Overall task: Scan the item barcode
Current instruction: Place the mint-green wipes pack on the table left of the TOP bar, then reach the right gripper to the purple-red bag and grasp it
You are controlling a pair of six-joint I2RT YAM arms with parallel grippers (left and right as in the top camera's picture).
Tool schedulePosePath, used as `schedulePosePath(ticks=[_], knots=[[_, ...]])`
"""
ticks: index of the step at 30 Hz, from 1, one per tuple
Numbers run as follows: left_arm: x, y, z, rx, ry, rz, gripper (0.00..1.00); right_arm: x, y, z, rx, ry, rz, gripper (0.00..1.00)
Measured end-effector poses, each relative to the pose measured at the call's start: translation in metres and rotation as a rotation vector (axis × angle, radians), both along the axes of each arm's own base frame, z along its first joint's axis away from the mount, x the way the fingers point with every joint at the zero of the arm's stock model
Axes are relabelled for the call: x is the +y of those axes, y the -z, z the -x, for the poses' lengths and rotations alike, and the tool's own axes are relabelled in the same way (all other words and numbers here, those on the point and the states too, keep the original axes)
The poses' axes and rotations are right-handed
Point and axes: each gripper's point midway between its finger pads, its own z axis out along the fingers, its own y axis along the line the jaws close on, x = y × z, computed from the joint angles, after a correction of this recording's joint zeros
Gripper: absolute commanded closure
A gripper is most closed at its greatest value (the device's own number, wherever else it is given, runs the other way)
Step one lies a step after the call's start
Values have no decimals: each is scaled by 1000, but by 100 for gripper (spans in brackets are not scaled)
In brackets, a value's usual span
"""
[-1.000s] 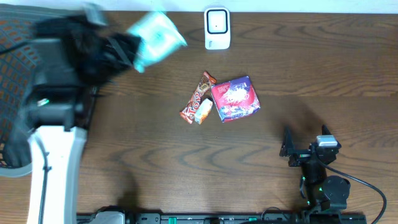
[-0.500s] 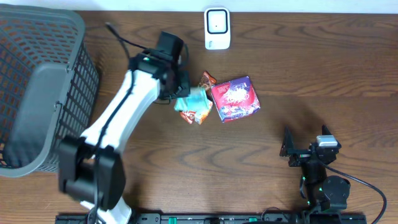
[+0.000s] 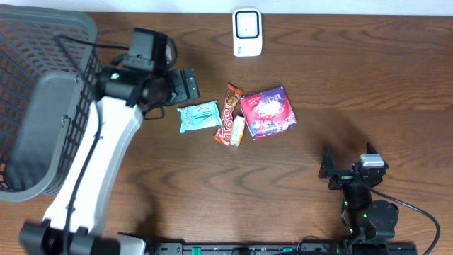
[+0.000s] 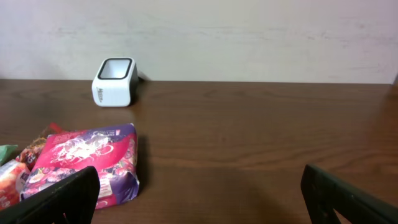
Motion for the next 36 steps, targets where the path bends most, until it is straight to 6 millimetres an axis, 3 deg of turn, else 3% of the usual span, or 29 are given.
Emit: schedulePosePath(ticks=[2, 4, 12, 14, 18, 22, 25, 29, 36], knots=[[4, -9, 18, 22, 1, -5, 2, 0, 0, 0, 0, 0, 0, 1], [8, -4, 35, 88, 1, -21, 2, 0, 0, 0, 0, 0, 0, 1], [9, 0, 39, 114, 1, -27, 2, 1, -5, 0, -20, -5, -6, 1], [9, 0, 40, 115, 1, -27, 2, 10, -17, 0, -65, -55, -67, 1], [9, 0, 40, 116, 1, -27, 2, 62, -35, 15, -51, -366, -383, 1], [9, 0, 40, 116, 1, -27, 2, 84, -66, 32, -73, -544, -605, 1], [9, 0, 40, 116, 1, -27, 2, 92, -93, 46, -143, -645, -643, 1], [9, 0, 40, 116, 1, -27, 2, 96, -101, 51, -144, -682, -653, 1], [9, 0, 39, 114, 1, -26, 2, 98, -135, 43, -37, -636, -534, 1]])
